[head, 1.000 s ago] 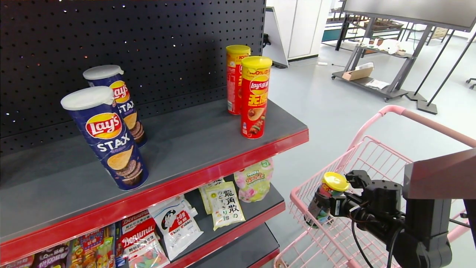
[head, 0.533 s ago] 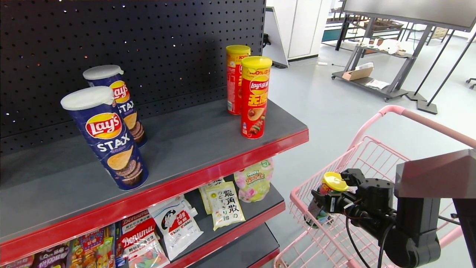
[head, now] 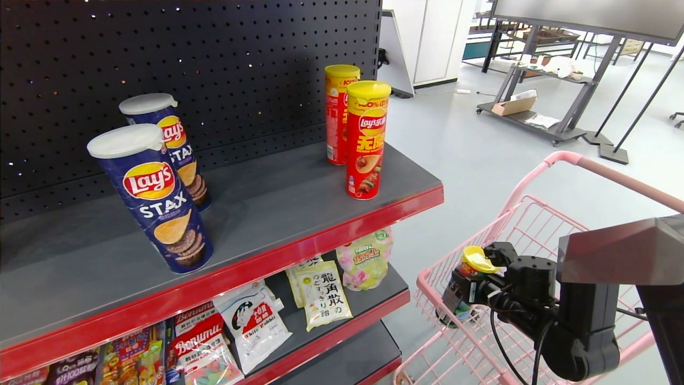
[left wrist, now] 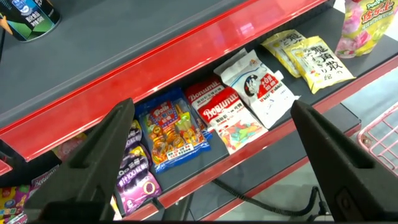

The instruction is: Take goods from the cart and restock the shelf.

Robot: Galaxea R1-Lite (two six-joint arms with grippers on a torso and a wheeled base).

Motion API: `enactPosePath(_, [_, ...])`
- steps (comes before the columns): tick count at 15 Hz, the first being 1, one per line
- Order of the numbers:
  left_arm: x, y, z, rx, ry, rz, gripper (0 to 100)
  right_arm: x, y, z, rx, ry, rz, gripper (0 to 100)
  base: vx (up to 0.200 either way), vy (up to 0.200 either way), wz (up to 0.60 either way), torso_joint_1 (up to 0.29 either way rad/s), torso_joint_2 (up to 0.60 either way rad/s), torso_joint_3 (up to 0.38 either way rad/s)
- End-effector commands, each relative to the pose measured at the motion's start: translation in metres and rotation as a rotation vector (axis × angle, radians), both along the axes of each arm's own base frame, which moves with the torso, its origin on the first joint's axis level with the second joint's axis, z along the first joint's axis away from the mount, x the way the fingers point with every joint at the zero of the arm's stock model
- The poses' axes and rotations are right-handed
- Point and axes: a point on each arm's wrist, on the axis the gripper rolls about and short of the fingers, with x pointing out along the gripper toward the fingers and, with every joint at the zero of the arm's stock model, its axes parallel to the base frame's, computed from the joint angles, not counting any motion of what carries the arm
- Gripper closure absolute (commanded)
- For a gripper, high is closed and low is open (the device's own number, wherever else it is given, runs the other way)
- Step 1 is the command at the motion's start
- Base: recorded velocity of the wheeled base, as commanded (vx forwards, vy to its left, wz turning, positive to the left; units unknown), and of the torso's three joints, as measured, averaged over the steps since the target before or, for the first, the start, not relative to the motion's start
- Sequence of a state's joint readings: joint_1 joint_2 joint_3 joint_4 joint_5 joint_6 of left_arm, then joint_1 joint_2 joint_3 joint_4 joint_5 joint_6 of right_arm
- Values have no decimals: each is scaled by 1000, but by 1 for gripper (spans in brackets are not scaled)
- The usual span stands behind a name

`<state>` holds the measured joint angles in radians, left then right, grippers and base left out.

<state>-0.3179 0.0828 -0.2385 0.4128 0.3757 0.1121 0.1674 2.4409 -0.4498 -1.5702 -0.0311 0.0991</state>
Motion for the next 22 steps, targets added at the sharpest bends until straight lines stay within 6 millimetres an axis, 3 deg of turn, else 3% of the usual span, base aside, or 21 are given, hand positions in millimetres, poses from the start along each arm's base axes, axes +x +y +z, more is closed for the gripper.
enactPosePath(1, [0,0,0,0,1,0,0,2,3,-1,0,-4,10,100,0,0,0,0,0,0])
enactPosePath(4, [0,0,0,1,4,0,0,-8,7,0,-12,19,18,100,0,0,0,0,0,0])
enactPosePath(9, [1,0,-3,0,9,-10,0,-50,1,71,-130,-75,39,100,0,0,0,0,0,0])
enactPosePath(12, [1,-1,-4,-2,8,-17,0,-69,-4,132,-192,-108,61,100,0,0,0,0,0,0])
enactPosePath(14, [1,-1,-4,-3,7,-20,0,-75,-5,160,-194,-111,55,100,0,0,0,0,0,0])
enactPosePath(15, [0,-1,-4,-5,2,-23,0,-79,-6,197,-200,-145,20,100,0,0,0,0,0,0])
enactPosePath(17, [0,-1,-4,-9,-3,-31,0,-84,-9,238,-205,-180,-51,100,0,0,0,0,0,0])
enactPosePath(19, [-1,0,-4,-12,-11,-32,0,-111,-15,262,-209,-190,-90,100,0,0,0,0,0,0])
enactPosePath(20, [-2,0,-5,-15,-22,-32,0,-139,-23,268,-278,-128,-166,100,0,0,0,0,0,0])
enactPosePath(22, [-2,0,-5,-16,-23,-32,0,-178,-27,267,-254,-59,-128,100,0,0,0,0,0,0])
